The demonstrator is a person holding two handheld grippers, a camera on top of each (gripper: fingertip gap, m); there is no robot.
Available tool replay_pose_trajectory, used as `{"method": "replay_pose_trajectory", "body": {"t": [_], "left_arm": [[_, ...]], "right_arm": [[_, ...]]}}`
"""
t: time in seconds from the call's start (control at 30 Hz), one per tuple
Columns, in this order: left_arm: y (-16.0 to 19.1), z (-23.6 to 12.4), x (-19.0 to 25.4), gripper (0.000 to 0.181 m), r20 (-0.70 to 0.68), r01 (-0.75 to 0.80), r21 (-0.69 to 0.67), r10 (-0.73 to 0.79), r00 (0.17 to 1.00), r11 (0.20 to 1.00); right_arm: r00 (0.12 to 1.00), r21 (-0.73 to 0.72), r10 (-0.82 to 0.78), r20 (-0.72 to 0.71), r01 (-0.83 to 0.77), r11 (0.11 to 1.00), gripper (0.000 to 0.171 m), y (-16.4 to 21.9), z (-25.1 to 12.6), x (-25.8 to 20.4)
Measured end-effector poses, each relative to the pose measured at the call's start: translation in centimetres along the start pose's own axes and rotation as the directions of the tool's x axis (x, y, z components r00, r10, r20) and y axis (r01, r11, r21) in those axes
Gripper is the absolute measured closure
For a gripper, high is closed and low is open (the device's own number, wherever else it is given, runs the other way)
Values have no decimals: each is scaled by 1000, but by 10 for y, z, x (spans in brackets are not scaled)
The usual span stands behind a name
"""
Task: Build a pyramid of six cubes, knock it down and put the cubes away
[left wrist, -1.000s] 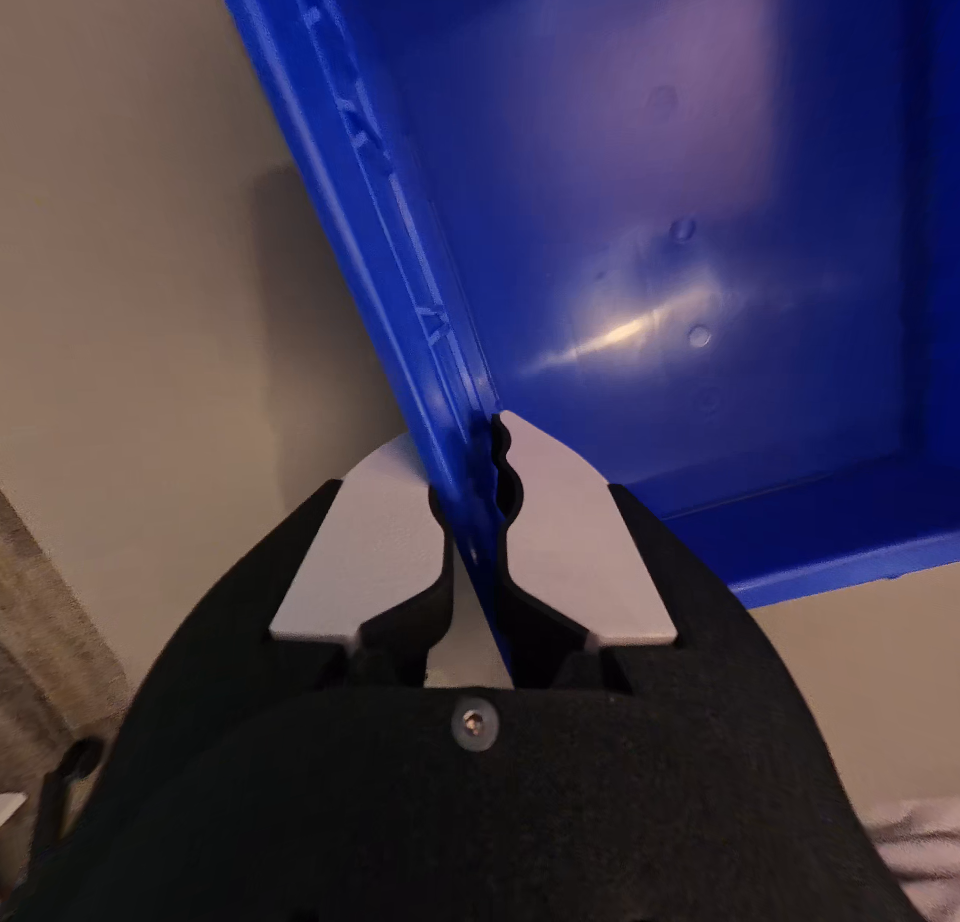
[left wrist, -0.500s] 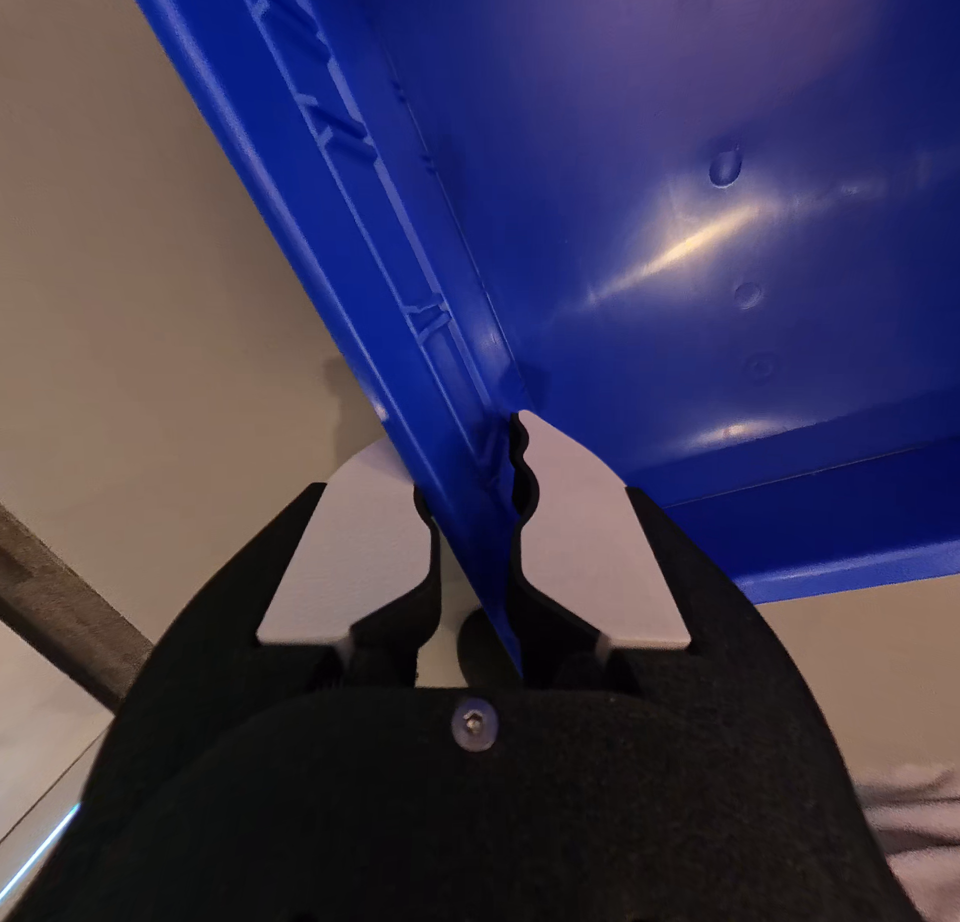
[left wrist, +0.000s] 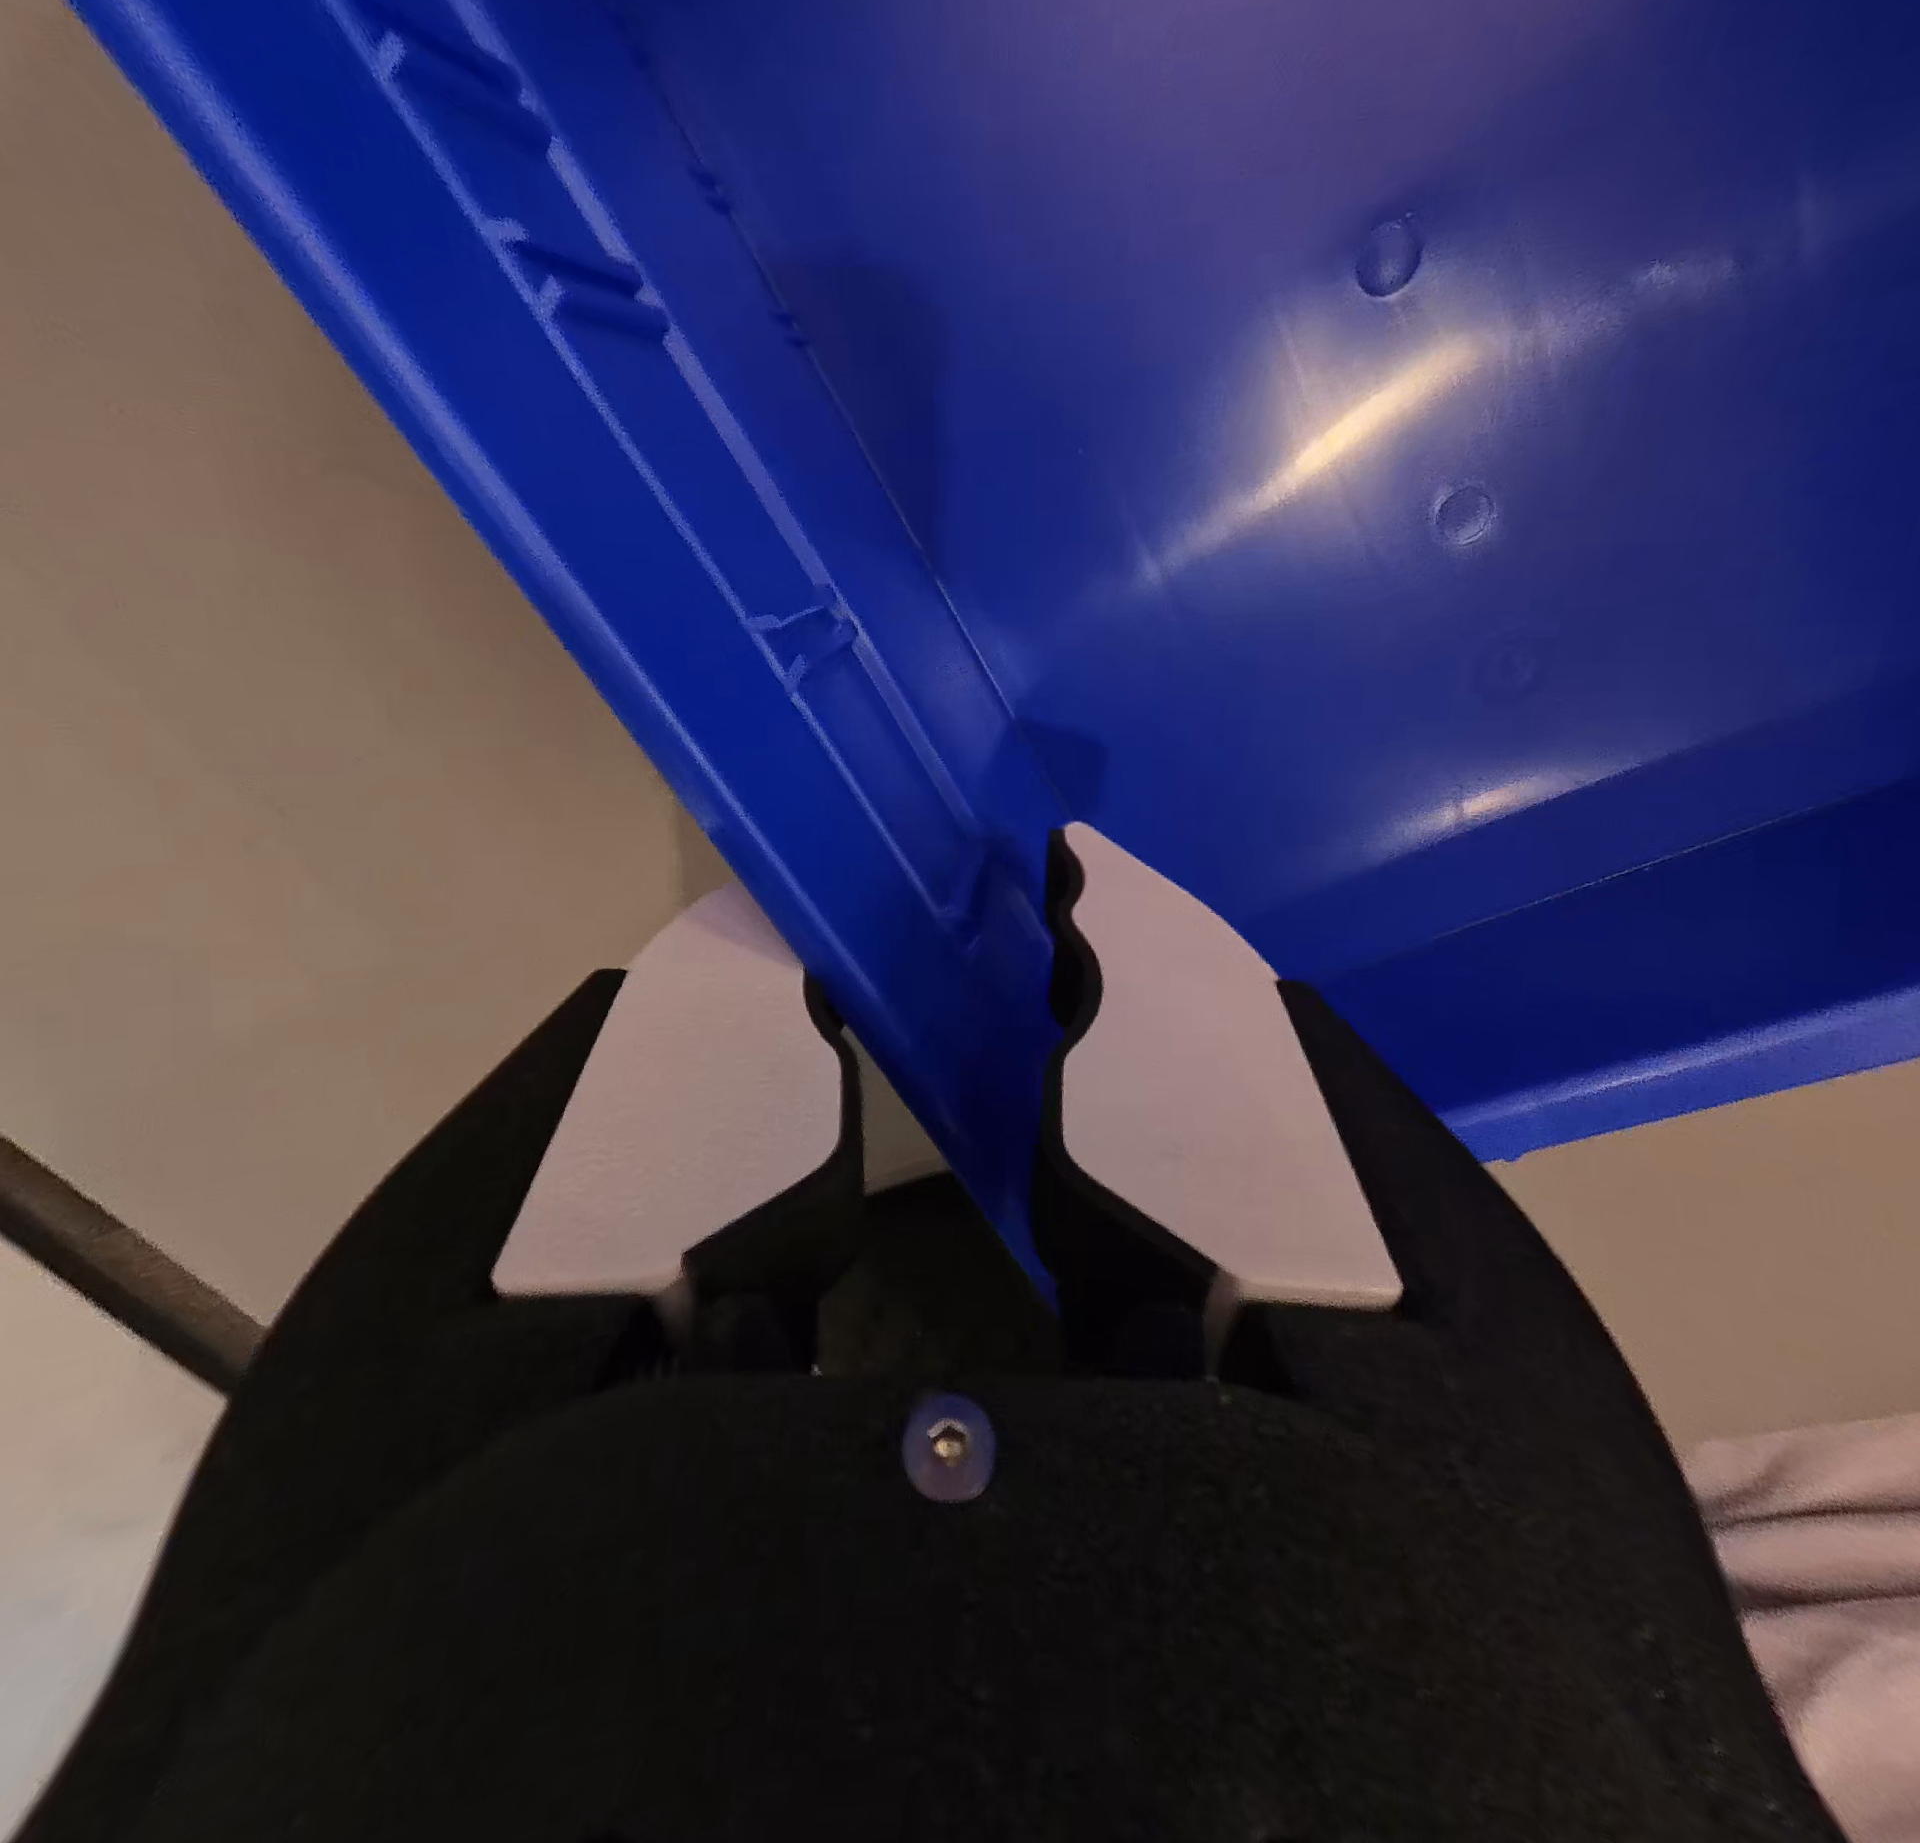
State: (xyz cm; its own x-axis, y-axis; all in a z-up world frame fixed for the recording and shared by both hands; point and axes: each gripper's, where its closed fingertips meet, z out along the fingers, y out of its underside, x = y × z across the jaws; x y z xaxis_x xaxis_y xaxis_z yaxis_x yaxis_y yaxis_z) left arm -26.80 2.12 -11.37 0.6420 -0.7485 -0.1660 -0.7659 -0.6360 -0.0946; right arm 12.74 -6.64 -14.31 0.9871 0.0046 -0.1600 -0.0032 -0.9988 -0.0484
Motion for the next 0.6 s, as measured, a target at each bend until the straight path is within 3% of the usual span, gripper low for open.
{"method": "replay_pose_trajectory", "body": {"t": [0.27,0.5,0.6], "left_arm": [[-20,-1,26,132,4,-95,64,95,995,993],[-24,-15,32,126,-229,-91,159,126,965,983],[-27,-34,26,134,-289,-65,247,138,947,967]], "right_arm": [[999,-1,46,4,-46,999,162,12,-5,28],[998,16,52,27,-53,998,163,11,-5,28],[998,11,45,43,-45,999,163,11,-5,31]]}}
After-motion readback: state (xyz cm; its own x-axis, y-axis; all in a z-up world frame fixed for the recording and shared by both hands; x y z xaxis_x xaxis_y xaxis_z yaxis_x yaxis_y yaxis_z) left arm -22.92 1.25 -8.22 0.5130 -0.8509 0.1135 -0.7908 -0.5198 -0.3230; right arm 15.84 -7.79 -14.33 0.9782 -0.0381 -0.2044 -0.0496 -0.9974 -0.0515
